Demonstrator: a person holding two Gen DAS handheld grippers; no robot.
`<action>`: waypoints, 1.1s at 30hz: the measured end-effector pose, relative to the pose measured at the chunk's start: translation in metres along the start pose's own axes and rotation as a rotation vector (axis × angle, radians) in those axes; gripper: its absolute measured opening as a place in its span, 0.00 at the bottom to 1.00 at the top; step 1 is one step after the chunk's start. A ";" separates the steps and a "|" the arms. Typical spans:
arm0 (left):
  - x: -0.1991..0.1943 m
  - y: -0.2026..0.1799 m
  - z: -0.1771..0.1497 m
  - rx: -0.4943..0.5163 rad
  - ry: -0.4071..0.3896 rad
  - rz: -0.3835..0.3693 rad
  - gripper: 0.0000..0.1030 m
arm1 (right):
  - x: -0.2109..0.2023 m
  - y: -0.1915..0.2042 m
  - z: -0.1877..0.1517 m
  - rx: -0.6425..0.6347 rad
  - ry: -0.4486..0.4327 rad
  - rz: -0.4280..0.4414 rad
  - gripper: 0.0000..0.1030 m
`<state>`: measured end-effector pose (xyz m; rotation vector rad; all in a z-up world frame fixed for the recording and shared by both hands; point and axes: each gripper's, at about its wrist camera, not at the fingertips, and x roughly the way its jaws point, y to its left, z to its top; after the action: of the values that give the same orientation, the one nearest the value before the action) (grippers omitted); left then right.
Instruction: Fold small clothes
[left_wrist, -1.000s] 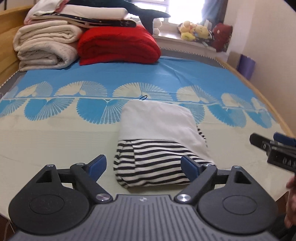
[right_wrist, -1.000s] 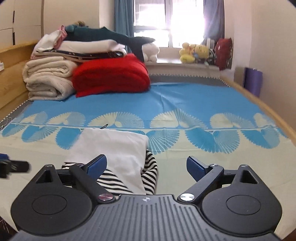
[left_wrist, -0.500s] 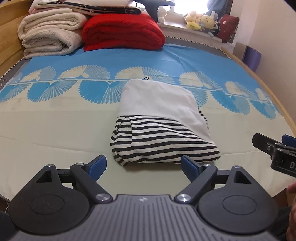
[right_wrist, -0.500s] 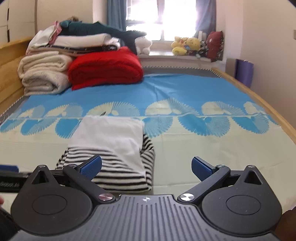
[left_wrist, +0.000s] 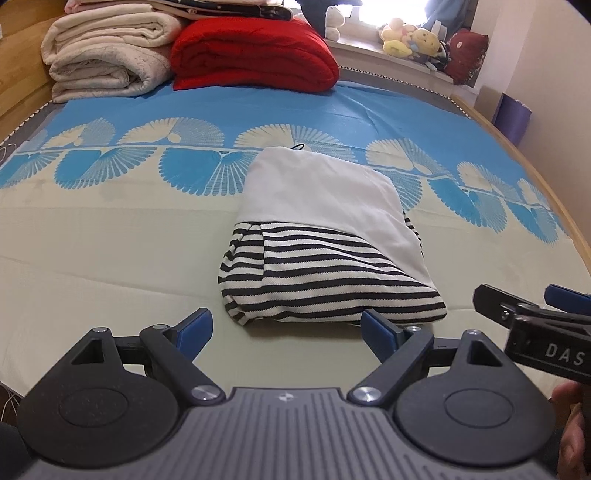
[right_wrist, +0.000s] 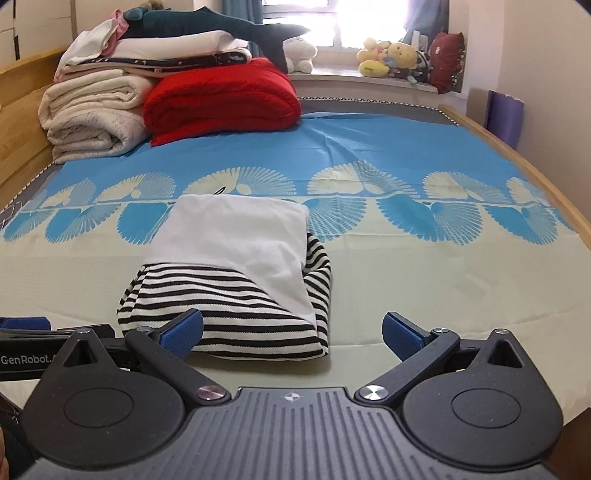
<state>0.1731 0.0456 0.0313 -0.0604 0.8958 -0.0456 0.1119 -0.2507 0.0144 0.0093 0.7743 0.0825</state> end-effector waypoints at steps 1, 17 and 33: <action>0.000 -0.001 0.000 0.001 -0.001 -0.002 0.88 | 0.001 0.001 0.000 -0.005 0.002 0.001 0.99; 0.001 -0.004 -0.001 0.005 0.001 -0.020 0.88 | 0.007 0.002 -0.001 -0.010 0.021 0.023 0.99; 0.003 -0.005 -0.002 0.008 0.002 -0.016 0.88 | 0.008 0.003 -0.001 -0.017 0.025 0.029 0.99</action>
<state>0.1734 0.0407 0.0287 -0.0598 0.8977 -0.0638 0.1166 -0.2473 0.0079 0.0034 0.7990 0.1171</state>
